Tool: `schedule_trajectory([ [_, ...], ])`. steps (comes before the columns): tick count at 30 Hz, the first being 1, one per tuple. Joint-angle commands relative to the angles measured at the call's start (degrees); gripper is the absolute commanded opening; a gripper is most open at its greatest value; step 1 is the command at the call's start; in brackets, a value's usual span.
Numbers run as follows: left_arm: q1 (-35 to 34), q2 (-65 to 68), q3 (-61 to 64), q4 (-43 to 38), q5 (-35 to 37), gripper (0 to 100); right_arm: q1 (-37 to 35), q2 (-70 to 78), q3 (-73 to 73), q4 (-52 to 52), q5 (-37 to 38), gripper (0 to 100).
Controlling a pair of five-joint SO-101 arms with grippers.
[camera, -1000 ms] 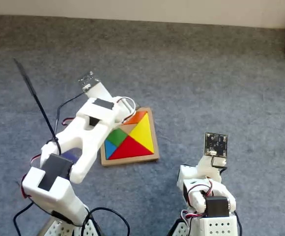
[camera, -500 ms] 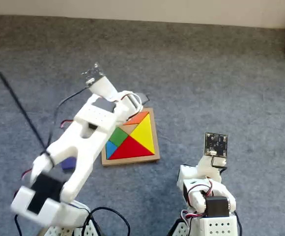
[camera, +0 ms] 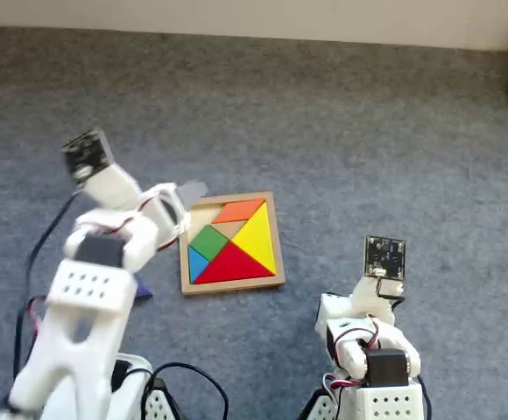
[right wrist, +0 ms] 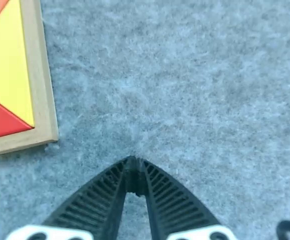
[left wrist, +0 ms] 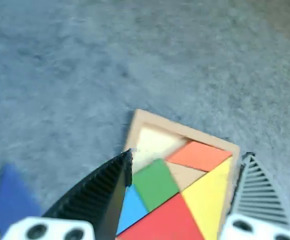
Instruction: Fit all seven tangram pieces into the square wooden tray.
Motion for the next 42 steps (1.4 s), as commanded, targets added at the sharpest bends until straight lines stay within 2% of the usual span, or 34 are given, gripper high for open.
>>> schedule_trajectory([
  [1, -4.79, -7.69, -0.40, 11.60, -1.23, 32, 0.75, -0.66, 7.78, 0.40, -0.44, 0.9],
  [7, -11.74, -8.40, -3.38, 27.60, -14.86, 32, 0.75, -0.66, 7.78, 0.40, -0.44, 0.9],
  [11, -15.60, -7.52, -4.35, 32.09, -15.30, 32, 0.75, -0.66, 7.78, 0.40, -0.44, 0.9],
  [15, -18.42, -1.27, -4.44, 35.78, -15.65, 32, 0.75, -0.66, 7.78, 0.40, -0.44, 0.9],
  [20, -21.85, 9.80, -6.11, 35.87, -18.99, 32, 0.75, -0.66, 7.78, 0.40, -0.44, 0.9],
  [25, -25.27, 19.74, -8.48, 35.69, -18.99, 32, 0.75, -0.66, 7.78, 0.40, -0.44, 0.9],
  [30, -25.19, 28.88, -8.84, 30.95, -18.73, 32, 0.75, -0.66, 7.78, 0.40, -0.44, 0.9],
  [37, -23.43, 40.31, -9.19, 20.48, -11.87, 32, 0.75, -0.66, 7.78, 0.40, -0.44, 0.9],
  [42, -21.32, 44.79, -11.03, 19.16, -7.56, 32, 0.75, -0.66, 7.78, 0.40, -0.44, 0.9],
])
